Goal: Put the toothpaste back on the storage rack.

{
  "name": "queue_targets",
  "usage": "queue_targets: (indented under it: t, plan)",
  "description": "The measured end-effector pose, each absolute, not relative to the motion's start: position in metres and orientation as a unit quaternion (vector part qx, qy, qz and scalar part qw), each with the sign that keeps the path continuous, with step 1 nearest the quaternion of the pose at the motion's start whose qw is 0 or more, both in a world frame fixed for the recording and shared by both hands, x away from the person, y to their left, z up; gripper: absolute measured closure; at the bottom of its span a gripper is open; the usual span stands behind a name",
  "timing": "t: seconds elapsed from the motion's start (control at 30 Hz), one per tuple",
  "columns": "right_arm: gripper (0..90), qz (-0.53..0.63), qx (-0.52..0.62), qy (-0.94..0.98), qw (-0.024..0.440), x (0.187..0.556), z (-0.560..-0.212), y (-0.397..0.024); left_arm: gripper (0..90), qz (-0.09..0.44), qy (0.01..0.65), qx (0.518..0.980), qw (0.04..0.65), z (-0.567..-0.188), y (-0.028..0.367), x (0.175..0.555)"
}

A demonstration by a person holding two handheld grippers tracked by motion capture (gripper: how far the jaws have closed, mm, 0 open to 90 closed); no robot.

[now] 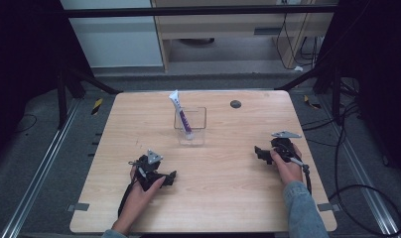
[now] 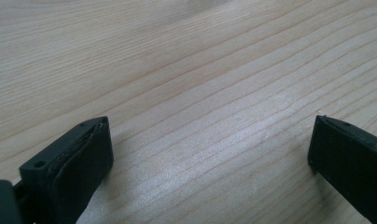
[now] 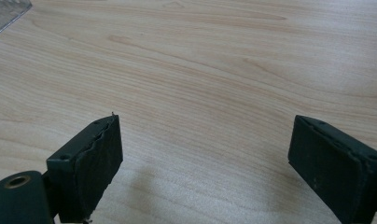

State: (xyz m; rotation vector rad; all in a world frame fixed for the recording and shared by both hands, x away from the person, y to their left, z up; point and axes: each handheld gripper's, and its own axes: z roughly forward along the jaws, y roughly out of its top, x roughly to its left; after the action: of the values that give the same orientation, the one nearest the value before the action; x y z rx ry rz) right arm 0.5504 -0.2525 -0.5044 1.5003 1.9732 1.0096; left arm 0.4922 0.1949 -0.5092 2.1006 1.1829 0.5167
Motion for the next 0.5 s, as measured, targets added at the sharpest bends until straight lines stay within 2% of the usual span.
queue_targets:
  t: [0.5]
  plan:
    - [8.3,0.356,0.561,0.714,0.221,0.5592,-0.5099,-0.2472,0.0,0.198,0.452,0.804,0.331,-0.5091,0.1949,0.4922]
